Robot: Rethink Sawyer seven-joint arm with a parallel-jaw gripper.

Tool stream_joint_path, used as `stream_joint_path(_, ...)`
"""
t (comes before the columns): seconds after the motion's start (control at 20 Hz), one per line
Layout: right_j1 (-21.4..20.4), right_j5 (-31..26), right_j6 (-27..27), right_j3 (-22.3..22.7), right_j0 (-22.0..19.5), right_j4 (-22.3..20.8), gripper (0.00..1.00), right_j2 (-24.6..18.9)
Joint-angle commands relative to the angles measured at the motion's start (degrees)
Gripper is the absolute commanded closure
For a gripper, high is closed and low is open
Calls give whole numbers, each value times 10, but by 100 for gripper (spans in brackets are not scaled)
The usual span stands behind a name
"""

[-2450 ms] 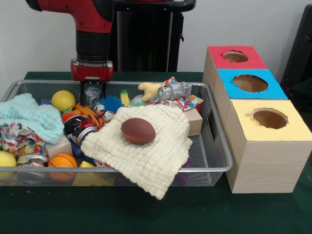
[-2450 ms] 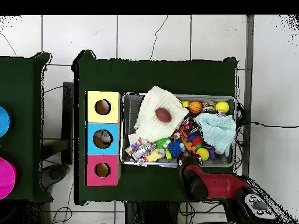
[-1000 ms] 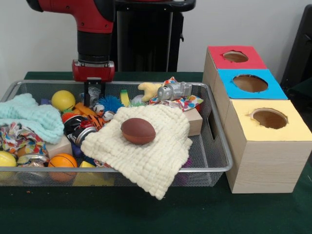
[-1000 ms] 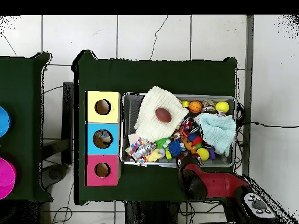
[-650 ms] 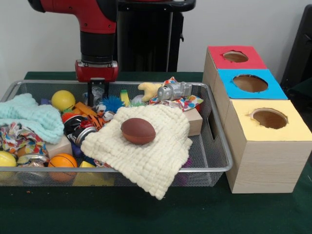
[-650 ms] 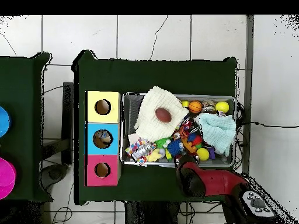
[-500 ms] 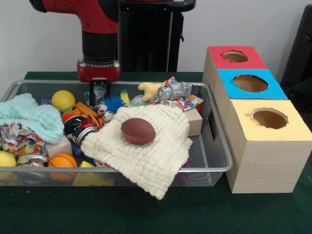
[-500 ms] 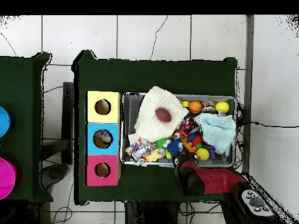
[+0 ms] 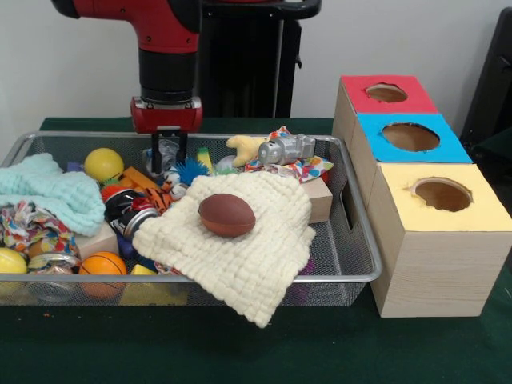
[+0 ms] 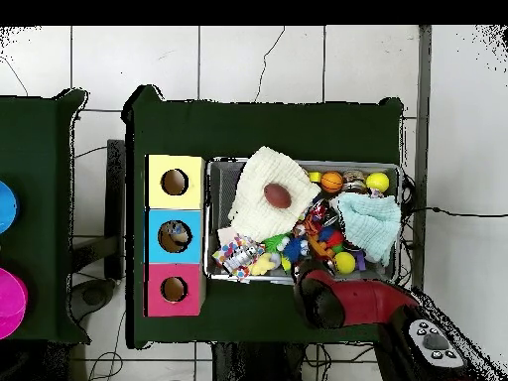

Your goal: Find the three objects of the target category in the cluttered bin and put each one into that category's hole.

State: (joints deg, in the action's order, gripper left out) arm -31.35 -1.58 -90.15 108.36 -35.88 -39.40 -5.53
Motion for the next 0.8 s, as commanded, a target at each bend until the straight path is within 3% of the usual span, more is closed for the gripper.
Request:
stream_joint_path(0.05,-16,-71,-31,-18,6,33,100,-93)
stream_joint_path(0.8,-51,-139,-12,-37,12,50,100,-124)
